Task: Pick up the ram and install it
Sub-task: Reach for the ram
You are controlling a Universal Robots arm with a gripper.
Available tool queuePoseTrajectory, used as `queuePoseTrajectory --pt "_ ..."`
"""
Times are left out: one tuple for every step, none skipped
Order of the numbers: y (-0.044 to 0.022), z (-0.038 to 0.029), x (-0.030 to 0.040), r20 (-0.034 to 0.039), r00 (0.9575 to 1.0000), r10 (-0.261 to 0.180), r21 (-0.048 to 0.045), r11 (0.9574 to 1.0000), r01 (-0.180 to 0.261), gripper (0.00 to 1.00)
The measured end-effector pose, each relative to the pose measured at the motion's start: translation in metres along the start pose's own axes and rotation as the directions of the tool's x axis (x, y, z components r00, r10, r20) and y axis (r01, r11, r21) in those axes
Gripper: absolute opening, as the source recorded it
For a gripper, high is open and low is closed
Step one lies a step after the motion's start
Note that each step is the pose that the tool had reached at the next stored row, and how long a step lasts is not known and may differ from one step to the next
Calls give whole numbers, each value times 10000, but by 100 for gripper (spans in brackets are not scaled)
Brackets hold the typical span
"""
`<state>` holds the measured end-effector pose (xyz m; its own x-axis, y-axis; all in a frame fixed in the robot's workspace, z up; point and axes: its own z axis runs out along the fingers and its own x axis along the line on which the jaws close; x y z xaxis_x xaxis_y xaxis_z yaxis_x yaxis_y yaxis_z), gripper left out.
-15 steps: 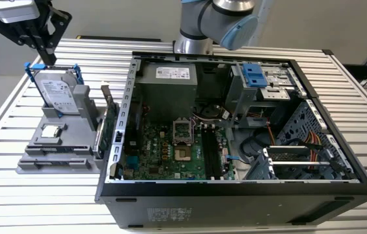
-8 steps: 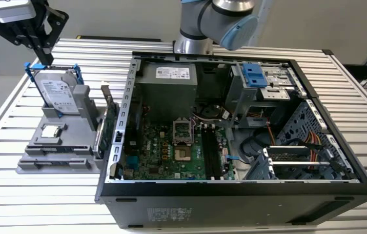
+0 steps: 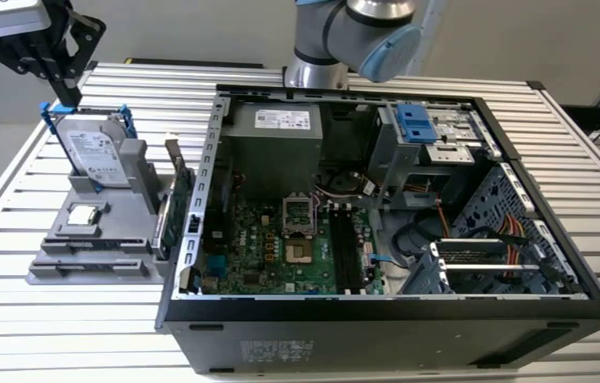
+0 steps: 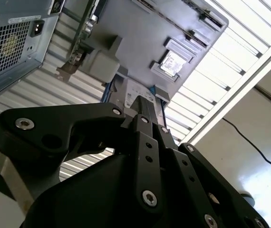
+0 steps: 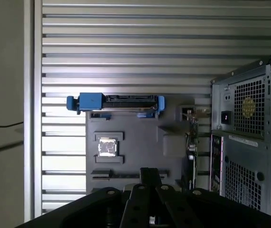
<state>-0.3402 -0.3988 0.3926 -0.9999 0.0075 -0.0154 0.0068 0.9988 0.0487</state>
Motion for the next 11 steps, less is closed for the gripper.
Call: queuePoseTrajectory --pt "0 0 8 0 10000 -4 0 10000 4 0" --pt "0 0 15 0 10000 -8 0 10000 8 0" --pt "0 0 22 0 10000 -9 -1 10000 9 0" --pt "0 0 29 -1 10000 -10 -1 10000 10 0" --pt "0 0 36 -1 10000 -10 -1 10000 10 0" --pt "0 -1 43 -2 10000 -10 0 10000 10 0" --pt "0 0 50 -1 10000 -10 -1 10000 10 0" --pt "0 -1 57 -1 10000 -10 -1 10000 10 0" --pt "0 -1 65 -1 10000 -10 0 10000 10 0" --pt "-1 -1 73 -2 10000 -10 0 10000 10 0" --pt "-1 -1 81 -1 10000 -11 -1 10000 11 0"
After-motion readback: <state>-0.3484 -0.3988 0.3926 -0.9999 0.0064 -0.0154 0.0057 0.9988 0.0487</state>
